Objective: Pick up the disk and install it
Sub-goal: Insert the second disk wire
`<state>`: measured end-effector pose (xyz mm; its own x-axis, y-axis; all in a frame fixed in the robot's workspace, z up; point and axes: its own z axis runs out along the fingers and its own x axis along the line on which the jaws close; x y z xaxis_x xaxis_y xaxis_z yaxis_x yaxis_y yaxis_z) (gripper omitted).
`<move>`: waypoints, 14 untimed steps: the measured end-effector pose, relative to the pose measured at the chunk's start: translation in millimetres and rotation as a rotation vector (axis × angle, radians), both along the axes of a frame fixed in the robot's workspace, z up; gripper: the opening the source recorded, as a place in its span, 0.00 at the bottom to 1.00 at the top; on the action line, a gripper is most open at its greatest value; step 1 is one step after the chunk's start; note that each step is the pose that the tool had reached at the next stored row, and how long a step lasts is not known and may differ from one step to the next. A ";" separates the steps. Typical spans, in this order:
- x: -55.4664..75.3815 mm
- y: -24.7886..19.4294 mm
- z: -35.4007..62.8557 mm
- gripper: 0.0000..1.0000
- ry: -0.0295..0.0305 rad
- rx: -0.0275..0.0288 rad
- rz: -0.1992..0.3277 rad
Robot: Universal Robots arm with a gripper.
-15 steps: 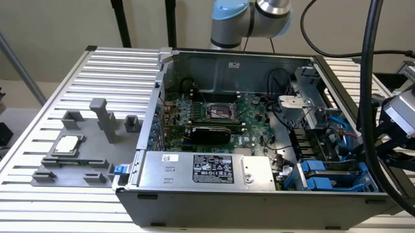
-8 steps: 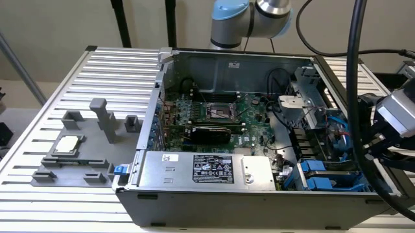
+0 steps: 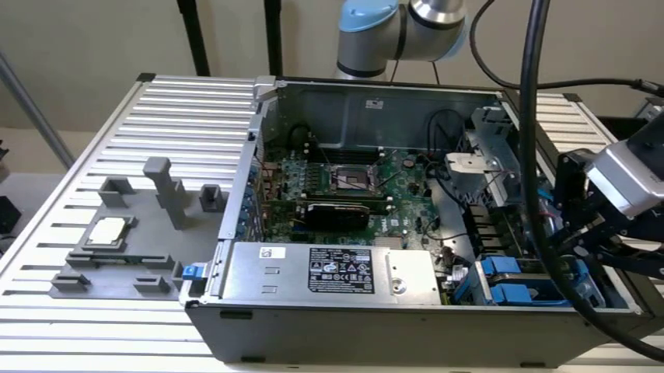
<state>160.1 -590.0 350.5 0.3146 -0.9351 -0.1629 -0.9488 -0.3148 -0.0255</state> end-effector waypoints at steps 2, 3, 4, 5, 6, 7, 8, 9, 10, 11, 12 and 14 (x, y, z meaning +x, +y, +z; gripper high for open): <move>-0.1 0.0 -0.1 0.00 0.0001 0.0001 -0.024; -0.2 0.0 -0.1 0.00 0.0001 0.0001 -0.036; -0.2 0.0 0.0 0.00 0.0003 0.0001 -0.047; -0.2 0.0 0.0 0.00 0.0005 0.0000 -0.055; -0.4 0.0 0.0 0.00 0.0007 0.0001 -0.062; -0.9 -0.1 0.0 0.00 0.0009 0.0001 -0.067; -1.6 -0.4 0.0 0.00 0.0009 0.0001 -0.069; -3.1 -0.9 0.1 0.00 0.0008 -0.0001 -0.070; -5.7 -1.7 0.0 0.00 0.0008 0.0000 -0.070; -9.2 -2.7 0.0 0.00 0.0009 0.0002 -0.070; -12.8 -3.7 0.0 0.00 0.0009 0.0002 -0.070; -20.1 -5.5 0.0 0.00 0.0009 0.0002 -0.070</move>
<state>140.1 -595.6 350.5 0.2482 -0.9548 -0.1633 -0.9686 -0.2476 -0.0246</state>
